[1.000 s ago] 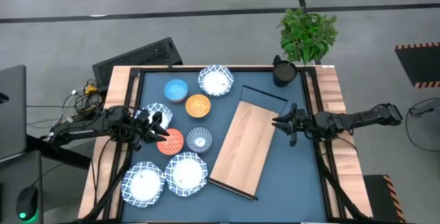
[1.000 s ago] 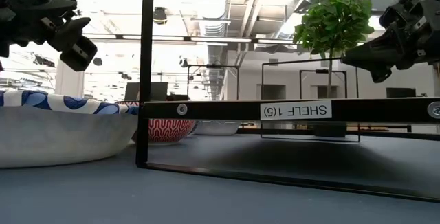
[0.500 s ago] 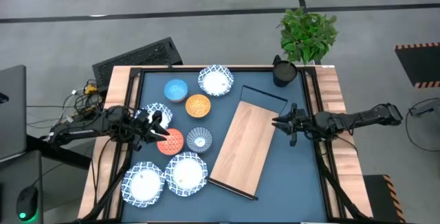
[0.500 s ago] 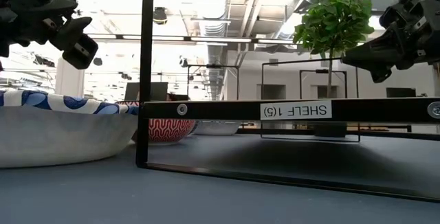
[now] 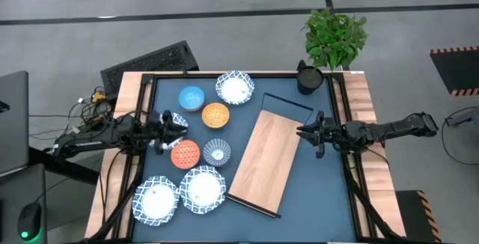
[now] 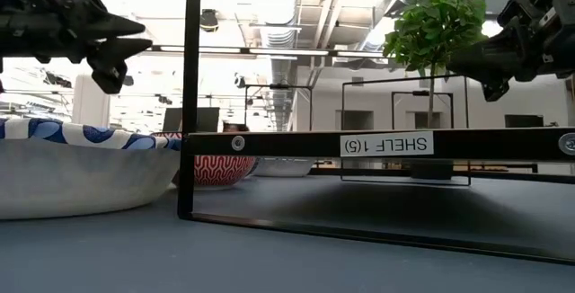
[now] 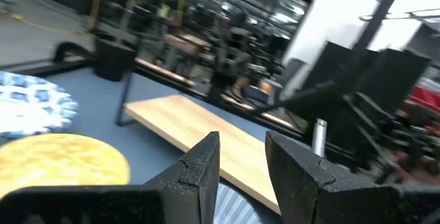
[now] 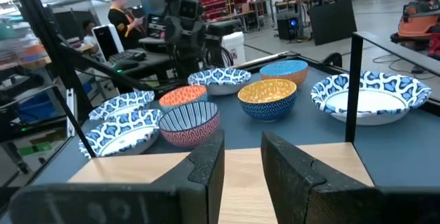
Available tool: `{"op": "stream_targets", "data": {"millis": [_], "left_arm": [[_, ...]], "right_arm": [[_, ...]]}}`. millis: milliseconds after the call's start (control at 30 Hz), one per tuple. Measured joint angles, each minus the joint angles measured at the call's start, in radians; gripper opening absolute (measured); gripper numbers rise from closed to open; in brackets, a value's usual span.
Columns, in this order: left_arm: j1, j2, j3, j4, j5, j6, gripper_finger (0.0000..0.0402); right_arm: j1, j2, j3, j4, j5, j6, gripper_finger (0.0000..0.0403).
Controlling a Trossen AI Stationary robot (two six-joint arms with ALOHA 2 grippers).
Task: Place and stack bowls onto a shelf
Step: Put the light blue patterned bowl on the shelf
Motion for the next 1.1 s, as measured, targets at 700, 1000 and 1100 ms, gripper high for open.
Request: {"op": "stream_targets", "data": {"millis": [700,1000,1100], "left_arm": [[0.000,0.000,0.000,0.016,-0.089,-0.043,0.0106],[0.000,0.030,0.085,0.014,-0.128,-0.062,0.0124],[0.000,0.078,0.152,0.001,-0.127,-0.048,0.0142]], "right_arm": [[0.000,0.000,0.000,-0.023,0.000,0.000,0.0123],[0.000,0.000,0.000,-0.025,0.000,-0.001,0.0123],[-0.003,0.000,0.000,-0.018,0.003,-0.001,0.0123]]}}
